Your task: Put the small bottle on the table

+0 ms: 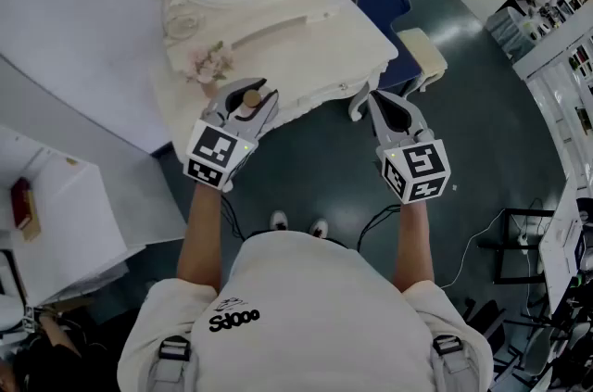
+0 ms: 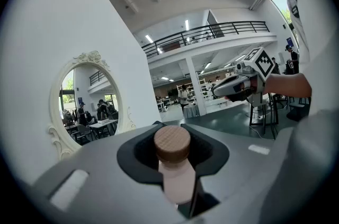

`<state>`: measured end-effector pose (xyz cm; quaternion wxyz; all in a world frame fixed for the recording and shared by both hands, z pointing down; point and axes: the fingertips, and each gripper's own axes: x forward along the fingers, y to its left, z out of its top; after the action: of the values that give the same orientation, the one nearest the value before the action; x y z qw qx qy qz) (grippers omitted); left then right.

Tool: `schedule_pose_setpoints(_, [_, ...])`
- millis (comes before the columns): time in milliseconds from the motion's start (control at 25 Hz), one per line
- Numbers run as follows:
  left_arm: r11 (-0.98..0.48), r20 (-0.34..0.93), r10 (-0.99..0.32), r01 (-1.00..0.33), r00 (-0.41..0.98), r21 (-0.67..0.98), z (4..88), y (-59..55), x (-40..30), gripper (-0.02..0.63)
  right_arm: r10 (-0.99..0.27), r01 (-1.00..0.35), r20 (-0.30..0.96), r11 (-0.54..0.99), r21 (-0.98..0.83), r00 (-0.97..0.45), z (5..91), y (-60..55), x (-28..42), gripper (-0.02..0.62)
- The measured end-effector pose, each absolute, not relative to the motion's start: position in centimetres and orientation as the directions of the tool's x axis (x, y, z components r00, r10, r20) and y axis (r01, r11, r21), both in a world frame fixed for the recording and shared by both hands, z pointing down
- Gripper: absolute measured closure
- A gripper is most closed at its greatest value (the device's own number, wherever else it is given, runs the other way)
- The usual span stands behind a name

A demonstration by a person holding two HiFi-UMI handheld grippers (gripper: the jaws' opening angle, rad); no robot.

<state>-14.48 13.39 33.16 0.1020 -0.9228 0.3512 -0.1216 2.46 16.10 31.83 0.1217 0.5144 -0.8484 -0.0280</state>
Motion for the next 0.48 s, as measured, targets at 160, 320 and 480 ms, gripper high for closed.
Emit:
schedule_pose_setpoints(160, [-0.733, 0.150, -0.672, -0.620, 0.725, -0.281, 33.0, 13.4, -14.1, 0.486, -0.880, -0.866, 0.175, 0.469, 0.172, -0.442, 31.9, 16.0, 2.7, 0.594])
schedule_pose_setpoints(320, [-0.730, 0.151, -0.674, -0.621, 0.723, -0.285, 32.9, 13.3, -13.4, 0.486, -0.879, -0.867, 0.183, 0.469, 0.169, -0.440, 32.3, 16.0, 3.5, 0.594])
schedule_pose_setpoints(480, [-0.732, 0.154, -0.672, -0.618, 0.724, -0.286, 32.8, 13.4, -12.4, 0.486, -0.877, -0.865, 0.160, 0.476, 0.158, -0.453, 31.9, 16.0, 4.2, 0.594])
